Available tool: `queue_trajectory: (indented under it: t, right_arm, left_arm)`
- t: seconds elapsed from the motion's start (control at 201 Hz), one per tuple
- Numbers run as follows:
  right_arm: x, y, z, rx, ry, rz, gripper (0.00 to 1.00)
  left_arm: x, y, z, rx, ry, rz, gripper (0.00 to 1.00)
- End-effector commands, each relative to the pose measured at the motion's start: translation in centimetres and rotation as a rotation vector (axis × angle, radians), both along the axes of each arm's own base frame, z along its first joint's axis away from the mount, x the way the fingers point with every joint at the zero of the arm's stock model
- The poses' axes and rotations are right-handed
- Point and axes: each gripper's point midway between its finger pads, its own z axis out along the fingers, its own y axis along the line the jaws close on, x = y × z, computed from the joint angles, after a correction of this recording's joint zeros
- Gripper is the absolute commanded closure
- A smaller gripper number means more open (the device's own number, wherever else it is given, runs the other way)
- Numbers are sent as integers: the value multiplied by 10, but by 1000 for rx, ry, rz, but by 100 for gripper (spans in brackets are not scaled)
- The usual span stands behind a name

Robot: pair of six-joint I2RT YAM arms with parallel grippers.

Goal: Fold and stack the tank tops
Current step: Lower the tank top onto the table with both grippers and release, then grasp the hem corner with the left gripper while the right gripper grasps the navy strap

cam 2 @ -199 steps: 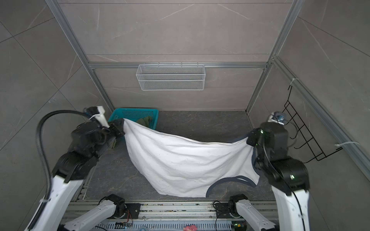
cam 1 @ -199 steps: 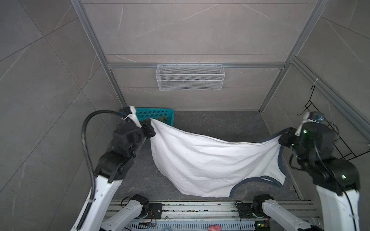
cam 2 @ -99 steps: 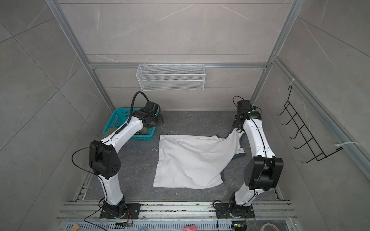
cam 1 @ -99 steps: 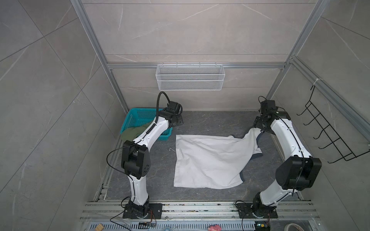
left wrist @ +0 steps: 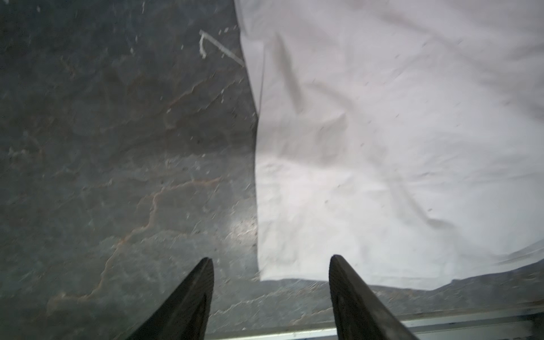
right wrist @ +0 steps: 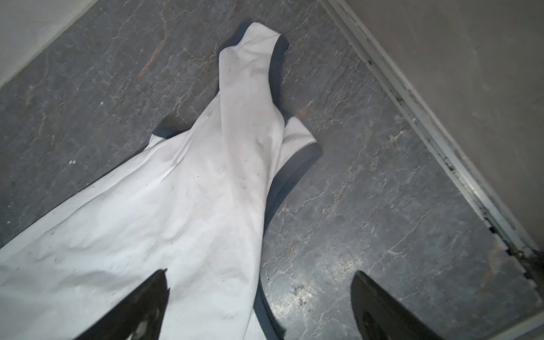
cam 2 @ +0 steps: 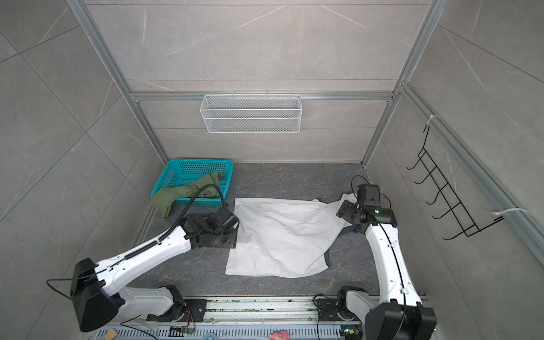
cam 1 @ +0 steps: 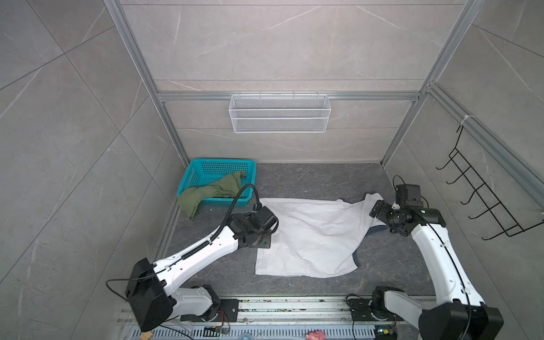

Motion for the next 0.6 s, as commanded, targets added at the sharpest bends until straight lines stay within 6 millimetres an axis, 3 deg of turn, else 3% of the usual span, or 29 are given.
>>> queue_trajectory:
  t: [0.0, 0.264, 0.592]
  right_arm:
    - [-14, 17, -14, 83, 20, 28, 4]
    - [-23, 16, -34, 84, 62, 15, 5]
    - [-28, 14, -43, 82, 77, -6, 5]
  left_arm:
    - [-30, 11, -23, -67, 99, 128, 41]
    - [-55, -4, -78, -193, 219, 169, 48]
    - [-62, -13, -112, -179, 273, 162, 57]
